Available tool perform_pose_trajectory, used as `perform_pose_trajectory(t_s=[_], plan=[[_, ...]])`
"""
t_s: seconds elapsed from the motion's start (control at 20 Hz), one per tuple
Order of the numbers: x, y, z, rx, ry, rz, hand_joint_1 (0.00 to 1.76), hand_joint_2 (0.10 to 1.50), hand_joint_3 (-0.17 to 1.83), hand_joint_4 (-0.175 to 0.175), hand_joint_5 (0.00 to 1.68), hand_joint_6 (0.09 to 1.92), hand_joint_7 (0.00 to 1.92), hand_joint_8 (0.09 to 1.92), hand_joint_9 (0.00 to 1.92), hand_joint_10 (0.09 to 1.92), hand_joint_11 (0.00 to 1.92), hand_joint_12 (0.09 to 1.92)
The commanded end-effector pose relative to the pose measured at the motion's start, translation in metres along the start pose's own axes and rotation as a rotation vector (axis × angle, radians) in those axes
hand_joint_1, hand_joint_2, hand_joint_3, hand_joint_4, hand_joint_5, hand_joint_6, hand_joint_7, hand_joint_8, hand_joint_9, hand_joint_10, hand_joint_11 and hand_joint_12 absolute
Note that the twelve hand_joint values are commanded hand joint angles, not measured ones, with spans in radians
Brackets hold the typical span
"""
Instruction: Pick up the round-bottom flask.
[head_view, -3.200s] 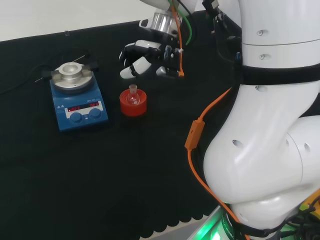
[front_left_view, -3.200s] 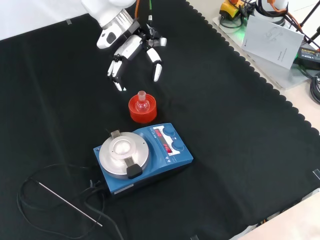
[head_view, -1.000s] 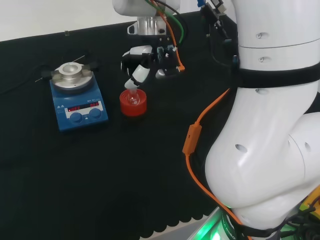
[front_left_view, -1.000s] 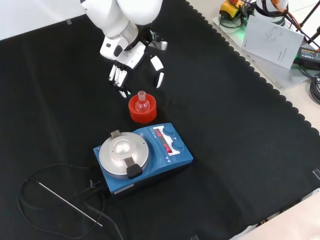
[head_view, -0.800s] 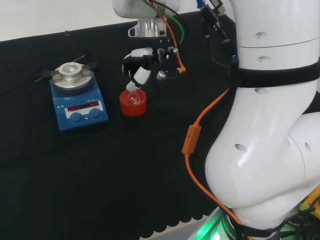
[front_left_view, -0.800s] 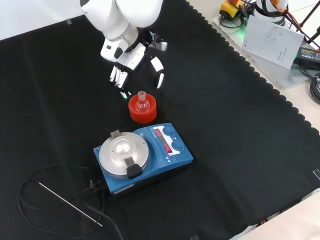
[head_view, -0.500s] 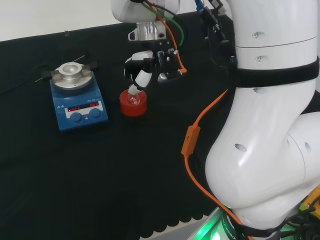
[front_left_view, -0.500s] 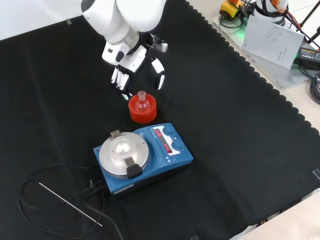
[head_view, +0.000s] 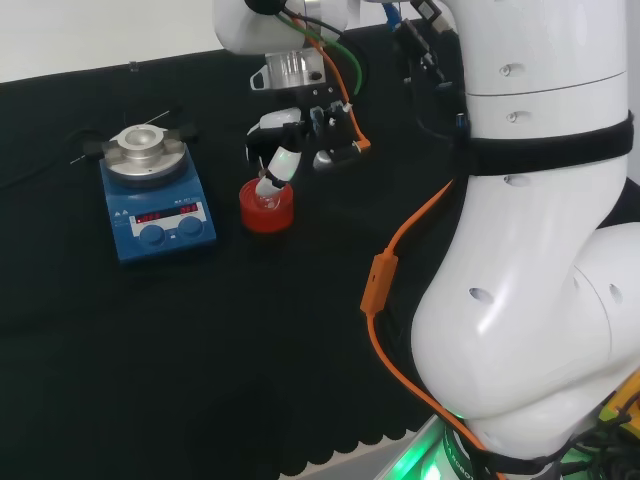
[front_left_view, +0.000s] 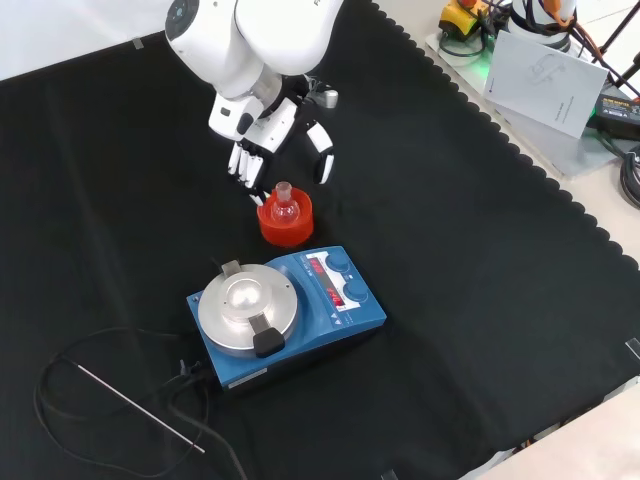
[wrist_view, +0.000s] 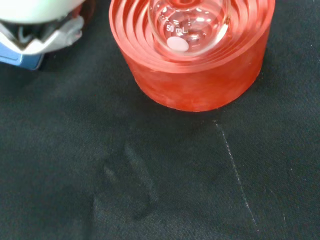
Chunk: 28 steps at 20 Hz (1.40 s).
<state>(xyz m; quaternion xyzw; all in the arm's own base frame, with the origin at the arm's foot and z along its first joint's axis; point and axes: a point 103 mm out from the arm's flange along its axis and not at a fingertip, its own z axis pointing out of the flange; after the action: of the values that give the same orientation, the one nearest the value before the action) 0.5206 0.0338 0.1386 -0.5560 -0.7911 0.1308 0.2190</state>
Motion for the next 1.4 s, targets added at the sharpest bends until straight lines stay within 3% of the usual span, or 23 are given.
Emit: perform_pose_trajectory(t_s=[0.05, 0.7, 1.4], plan=[[0.001, 0.001, 0.001, 0.006, -0.013, 0.004, 0.81, 0.36, 0.83, -0.167, 0.24, 0.94, 0.50, 0.99, 0.54, 0.98, 0.35, 1.45], [-0.001, -0.002, 0.010, 0.003, -0.035, -0.006, 0.82, 0.36, 0.83, -0.170, 0.29, 0.98, 0.58, 0.97, 0.68, 0.93, 0.50, 1.40], [0.003, 0.003, 0.006, -0.025, -0.060, -0.008, 0.91, 0.36, 0.87, -0.175, 0.42, 1.09, 0.84, 0.94, 1.04, 0.82, 0.84, 1.28]])
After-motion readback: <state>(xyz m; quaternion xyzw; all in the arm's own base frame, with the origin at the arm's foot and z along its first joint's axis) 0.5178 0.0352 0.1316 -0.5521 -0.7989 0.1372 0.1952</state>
